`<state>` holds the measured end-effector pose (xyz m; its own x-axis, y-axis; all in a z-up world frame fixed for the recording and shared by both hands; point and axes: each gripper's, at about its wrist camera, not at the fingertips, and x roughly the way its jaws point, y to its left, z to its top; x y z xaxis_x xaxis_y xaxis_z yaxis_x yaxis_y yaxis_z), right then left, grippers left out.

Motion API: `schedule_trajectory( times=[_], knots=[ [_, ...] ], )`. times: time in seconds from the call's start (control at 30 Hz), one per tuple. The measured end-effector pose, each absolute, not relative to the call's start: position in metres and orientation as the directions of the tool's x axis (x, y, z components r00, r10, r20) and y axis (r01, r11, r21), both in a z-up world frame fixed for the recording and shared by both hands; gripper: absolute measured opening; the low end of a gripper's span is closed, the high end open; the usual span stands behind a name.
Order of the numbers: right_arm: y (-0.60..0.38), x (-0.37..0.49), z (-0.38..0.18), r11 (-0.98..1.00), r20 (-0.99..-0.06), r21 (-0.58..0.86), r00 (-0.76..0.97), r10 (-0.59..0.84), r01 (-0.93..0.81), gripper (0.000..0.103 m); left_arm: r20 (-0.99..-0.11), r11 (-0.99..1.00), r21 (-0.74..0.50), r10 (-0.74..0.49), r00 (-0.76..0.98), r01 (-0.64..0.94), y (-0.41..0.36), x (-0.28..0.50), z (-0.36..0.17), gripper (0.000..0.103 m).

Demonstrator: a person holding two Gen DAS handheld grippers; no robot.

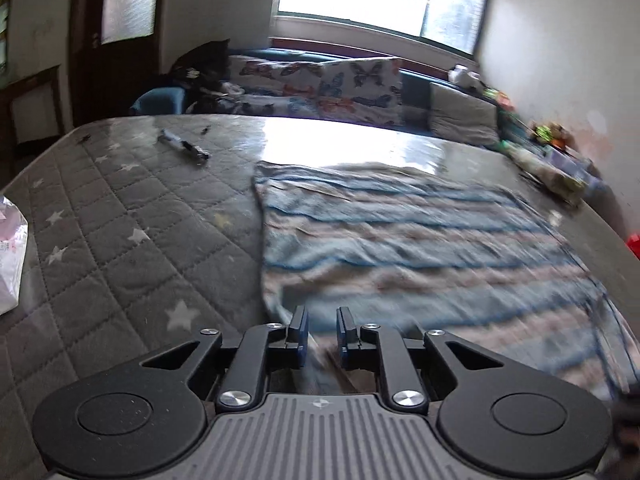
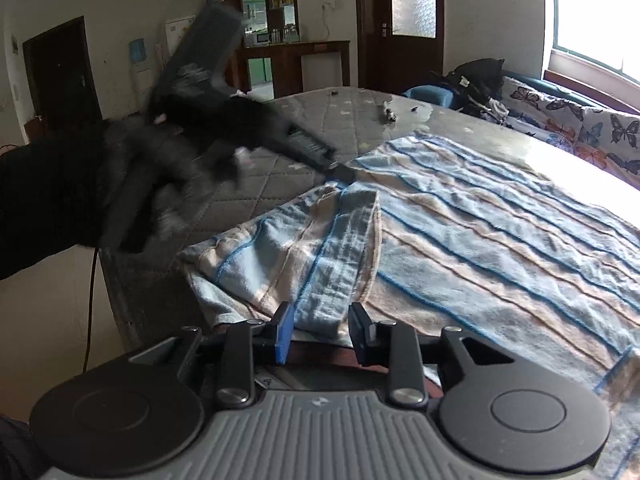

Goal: Fold towel

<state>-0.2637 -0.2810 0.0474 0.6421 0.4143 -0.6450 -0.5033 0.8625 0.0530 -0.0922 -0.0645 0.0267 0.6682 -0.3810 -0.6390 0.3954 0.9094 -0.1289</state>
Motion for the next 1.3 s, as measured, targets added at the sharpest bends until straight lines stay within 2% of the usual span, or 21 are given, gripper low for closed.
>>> schedule_trajectory(
  times=[0.3, 0.47, 0.63, 0.73, 0.8, 0.9, 1.17, 1.23, 1.3],
  knots=[
    [-0.295, -0.275, 0.052, 0.881, -0.661, 0.021, 0.655, 0.366, -0.472, 0.030, -0.659, 0.798, -0.028, -0.468, 0.589, 0.602, -0.075, -0.176, 0.026, 0.030],
    [-0.319, -0.291, 0.063, 0.913, -0.649, -0.009, 0.697, 0.304, -0.407, 0.030, -0.662, 0.731, 0.031, -0.496, 0.562, 0.682, -0.069, -0.206, 0.032, 0.031],
    [-0.350, -0.312, 0.068, 0.944, -0.660, -0.056, 0.722, 0.209, -0.325, 0.031, -0.665, 0.662, 0.160, -0.476, 0.575, 0.732, -0.064, -0.233, 0.029, 0.037],
    [-0.368, -0.327, 0.071, 0.955, -0.669, -0.089, 0.727, 0.152, -0.281, 0.035, -0.670, 0.620, 0.194, -0.482, 0.564, 0.761, -0.062, -0.245, 0.028, 0.038],
    [-0.377, -0.336, 0.072, 0.958, -0.674, -0.112, 0.728, 0.121, -0.262, 0.037, -0.664, 0.606, 0.226, -0.477, 0.576, 0.762, -0.058, -0.251, 0.027, 0.042],
    [-0.386, -0.346, 0.069, 0.954, -0.685, -0.162, 0.725, 0.076, -0.252, 0.041, -0.650, 0.592, 0.298, -0.449, 0.613, 0.749, -0.061, -0.255, 0.022, 0.042],
    [-0.382, -0.363, 0.057, 0.912, -0.705, -0.264, 0.709, 0.039, -0.313, 0.047, -0.602, 0.555, 0.339, -0.493, 0.629, 0.760, -0.079, -0.254, 0.013, 0.040],
    [-0.379, -0.366, 0.054, 0.901, -0.701, -0.288, 0.712, 0.032, -0.323, 0.048, -0.593, 0.542, 0.348, -0.505, 0.627, 0.765, -0.083, -0.255, 0.011, 0.033],
    [-0.375, -0.367, 0.051, 0.891, -0.695, -0.311, 0.718, 0.023, -0.330, 0.049, -0.585, 0.535, 0.349, -0.517, 0.625, 0.769, -0.085, -0.256, 0.009, 0.021]
  ],
)
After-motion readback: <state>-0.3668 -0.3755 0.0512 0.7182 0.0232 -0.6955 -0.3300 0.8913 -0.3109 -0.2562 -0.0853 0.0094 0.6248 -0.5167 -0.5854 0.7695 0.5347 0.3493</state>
